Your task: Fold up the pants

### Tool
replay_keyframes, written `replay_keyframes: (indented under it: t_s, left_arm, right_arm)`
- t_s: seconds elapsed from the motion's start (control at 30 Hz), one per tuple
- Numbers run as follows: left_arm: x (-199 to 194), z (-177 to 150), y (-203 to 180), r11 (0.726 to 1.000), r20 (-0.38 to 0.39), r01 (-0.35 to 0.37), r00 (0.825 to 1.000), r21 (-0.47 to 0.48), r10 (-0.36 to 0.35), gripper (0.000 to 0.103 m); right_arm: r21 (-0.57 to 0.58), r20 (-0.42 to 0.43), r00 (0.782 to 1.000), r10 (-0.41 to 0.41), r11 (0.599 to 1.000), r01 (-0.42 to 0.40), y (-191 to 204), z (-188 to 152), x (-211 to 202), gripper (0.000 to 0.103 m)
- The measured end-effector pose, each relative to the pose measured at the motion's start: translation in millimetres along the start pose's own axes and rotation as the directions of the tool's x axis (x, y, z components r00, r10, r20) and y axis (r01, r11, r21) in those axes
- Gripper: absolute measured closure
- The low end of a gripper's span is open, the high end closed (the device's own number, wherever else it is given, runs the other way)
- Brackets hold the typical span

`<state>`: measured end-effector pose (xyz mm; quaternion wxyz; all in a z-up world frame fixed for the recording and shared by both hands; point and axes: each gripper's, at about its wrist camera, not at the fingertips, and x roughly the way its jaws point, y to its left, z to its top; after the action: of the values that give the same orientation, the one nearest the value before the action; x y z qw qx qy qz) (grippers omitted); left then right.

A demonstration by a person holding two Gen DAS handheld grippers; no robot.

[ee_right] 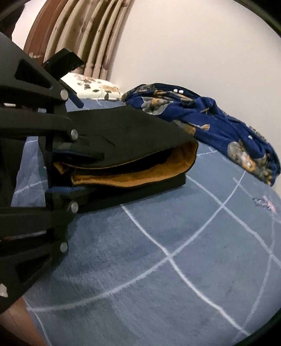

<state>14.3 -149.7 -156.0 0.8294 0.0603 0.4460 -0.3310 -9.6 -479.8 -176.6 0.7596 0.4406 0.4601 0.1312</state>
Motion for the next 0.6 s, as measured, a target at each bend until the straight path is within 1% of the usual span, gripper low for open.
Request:
replay_keyframes:
  t_s: [0.07, 0.1, 0.17, 0.2, 0.23, 0.27, 0.3, 0.37, 0.43, 0.47, 0.5, 0.53, 0.57, 0.6]
  left_arm:
    - [0, -1, 4, 1.0, -0.001, 0.002, 1.0, -0.017, -0.002, 0.013]
    - [-1, -1, 6, 1.0, 0.001, 0.005, 1.0, -0.026, -0.005, 0.013]
    - [-2, -2, 7, 0.999, 0.007, 0.008, 1.0, -0.032, -0.008, 0.013]
    - [-2, -2, 7, 0.999, 0.009, 0.011, 1.0, -0.033, -0.011, 0.013]
    - [-3, -1, 7, 0.999, 0.012, 0.015, 1.0, -0.033, -0.014, 0.013]
    - [-3, 0, 7, 0.999, 0.016, 0.019, 1.0, -0.031, -0.018, 0.013]
    - [-4, 1, 6, 0.999, 0.022, 0.022, 1.0, -0.026, -0.022, 0.013]
    - [-4, 3, 4, 1.0, 0.028, 0.019, 0.999, -0.015, -0.019, 0.013]
    - [-2, 5, 2, 1.0, 0.023, 0.013, 1.0, -0.007, -0.013, 0.013]
    - [0, 5, 2, 1.0, 0.021, 0.013, 1.0, -0.007, -0.013, 0.013]
    - [2, 5, 2, 1.0, 0.017, 0.014, 1.0, -0.009, -0.013, 0.013]
    - [4, 5, 2, 1.0, 0.01, 0.015, 1.0, -0.012, -0.014, 0.013]
    - [7, 5, 3, 1.0, 0.004, 0.016, 1.0, -0.016, -0.016, 0.013]
    - [9, 5, 3, 1.0, 0.0, 0.015, 1.0, -0.018, -0.015, 0.013]
  right_arm:
    - [-0.046, 0.022, 0.998, -0.054, 0.997, 0.054, 10, 0, -4, 0.076]
    - [-0.083, 0.047, 0.994, -0.101, 0.991, 0.104, 18, 0, -8, 0.075]
    - [-0.145, 0.127, 0.973, -0.195, 0.966, 0.213, 37, 2, -20, 0.074]
    - [-0.169, 0.16, 0.964, -0.212, 0.956, 0.238, 45, 4, -25, 0.074]
    - [-0.207, 0.207, 0.957, -0.205, 0.947, 0.247, 59, 6, -32, 0.074]
    - [-0.246, 0.241, 0.954, -0.176, 0.94, 0.236, 72, 9, -37, 0.074]
    - [-0.282, 0.257, 0.955, -0.147, 0.934, 0.22, 83, 11, -39, 0.074]
    - [-0.365, 0.25, 0.963, -0.096, 0.912, 0.186, 109, 19, -34, 0.074]
    - [-0.433, 0.22, 0.97, -0.099, 0.882, 0.188, 131, 31, -14, 0.074]
    - [-0.454, 0.212, 0.971, -0.114, 0.868, 0.201, 137, 35, -5, 0.074]
    - [-0.486, 0.213, 0.962, -0.17, 0.835, 0.256, 142, 43, 10, 0.074]
    - [-0.497, 0.214, 0.956, -0.203, 0.819, 0.285, 142, 46, 17, 0.074]
    - [-0.501, 0.198, 0.951, -0.237, 0.81, 0.306, 139, 54, 30, 0.074]
    - [-0.496, 0.186, 0.95, -0.252, 0.81, 0.312, 134, 59, 38, 0.074]
